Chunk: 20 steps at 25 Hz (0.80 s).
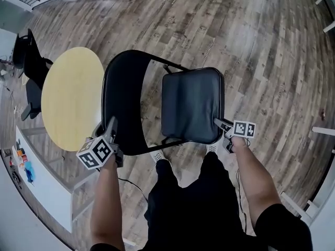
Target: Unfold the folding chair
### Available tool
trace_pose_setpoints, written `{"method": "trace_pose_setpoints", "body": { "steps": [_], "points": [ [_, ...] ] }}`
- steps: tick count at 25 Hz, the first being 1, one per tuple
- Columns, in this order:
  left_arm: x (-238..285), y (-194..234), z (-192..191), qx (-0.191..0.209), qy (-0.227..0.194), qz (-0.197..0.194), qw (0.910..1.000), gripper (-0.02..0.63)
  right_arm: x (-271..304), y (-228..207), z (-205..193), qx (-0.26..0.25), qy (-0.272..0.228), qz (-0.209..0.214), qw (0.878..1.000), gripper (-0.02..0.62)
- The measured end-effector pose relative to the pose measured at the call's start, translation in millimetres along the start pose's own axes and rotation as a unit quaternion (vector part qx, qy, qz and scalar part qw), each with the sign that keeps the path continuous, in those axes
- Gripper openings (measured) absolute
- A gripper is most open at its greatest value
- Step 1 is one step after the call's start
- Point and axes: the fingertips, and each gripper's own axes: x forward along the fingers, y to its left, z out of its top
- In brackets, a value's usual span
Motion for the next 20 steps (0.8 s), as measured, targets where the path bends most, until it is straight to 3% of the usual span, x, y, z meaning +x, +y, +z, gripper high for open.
{"method": "trace_pose_setpoints", "body": {
  "steps": [20],
  "points": [
    [36.9, -16.3, -44.7, -0.027, -0.005, -0.025, 0.9993, 0.15, -20.2, -126.2, 8.2, 0.05, -0.043, 0.045, 0.997, 0.233]
  ]
}}
